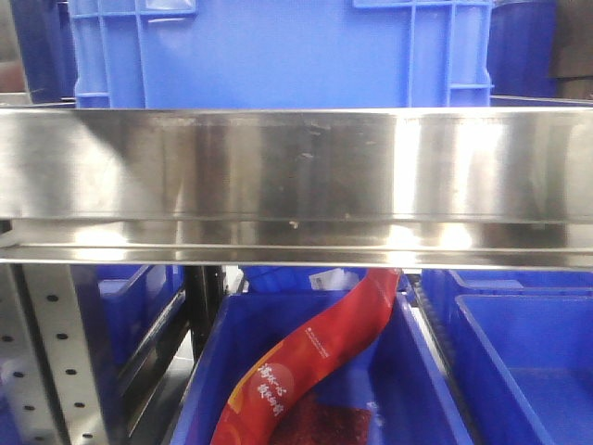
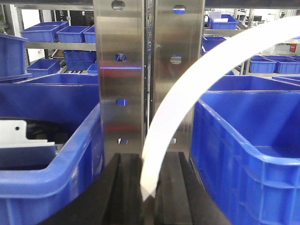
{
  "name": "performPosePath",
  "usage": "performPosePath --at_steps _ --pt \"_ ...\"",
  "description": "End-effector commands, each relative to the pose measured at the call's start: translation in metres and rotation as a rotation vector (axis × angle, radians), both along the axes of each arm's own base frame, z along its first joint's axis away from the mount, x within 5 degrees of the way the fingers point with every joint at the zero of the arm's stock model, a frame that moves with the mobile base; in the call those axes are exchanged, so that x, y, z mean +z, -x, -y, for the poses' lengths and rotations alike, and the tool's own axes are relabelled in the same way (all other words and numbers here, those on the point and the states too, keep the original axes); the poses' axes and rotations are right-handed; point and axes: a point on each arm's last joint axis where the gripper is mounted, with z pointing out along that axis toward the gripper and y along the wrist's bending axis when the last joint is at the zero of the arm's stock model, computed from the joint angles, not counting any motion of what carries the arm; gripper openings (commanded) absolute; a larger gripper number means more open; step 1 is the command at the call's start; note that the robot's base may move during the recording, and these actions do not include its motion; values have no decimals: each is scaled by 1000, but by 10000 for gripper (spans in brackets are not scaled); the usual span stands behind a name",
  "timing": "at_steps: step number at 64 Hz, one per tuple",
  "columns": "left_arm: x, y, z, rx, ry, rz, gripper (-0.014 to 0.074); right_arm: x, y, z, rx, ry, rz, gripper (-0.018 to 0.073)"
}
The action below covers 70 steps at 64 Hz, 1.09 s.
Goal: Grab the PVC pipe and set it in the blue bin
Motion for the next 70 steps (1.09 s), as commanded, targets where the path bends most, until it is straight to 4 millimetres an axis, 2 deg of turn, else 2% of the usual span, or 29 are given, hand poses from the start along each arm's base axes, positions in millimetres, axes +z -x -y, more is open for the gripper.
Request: performPosePath --at_steps 1,40,47,56,64,70 --pt "3 1 1 -5 18 29 -111 4 0 0 -3 9 25 -168" --pt "1 1 1 -9 20 5 -111 2 -2 1 -3 7 13 -168" --pt "1 -4 3 -21 22 -17 -111 6 -14 0 32 -78 -9 -151" --pt "21 -9 17 -137 64 -62 -111 27 -39 2 62 -141 -58 -151" --pt "44 -24 41 -280 60 -59 -111 46 -68 6 78 -128 -96 -153" --pt "55 -44 66 -381 40 -75 -111 57 -90 3 124 -110 -118 -153"
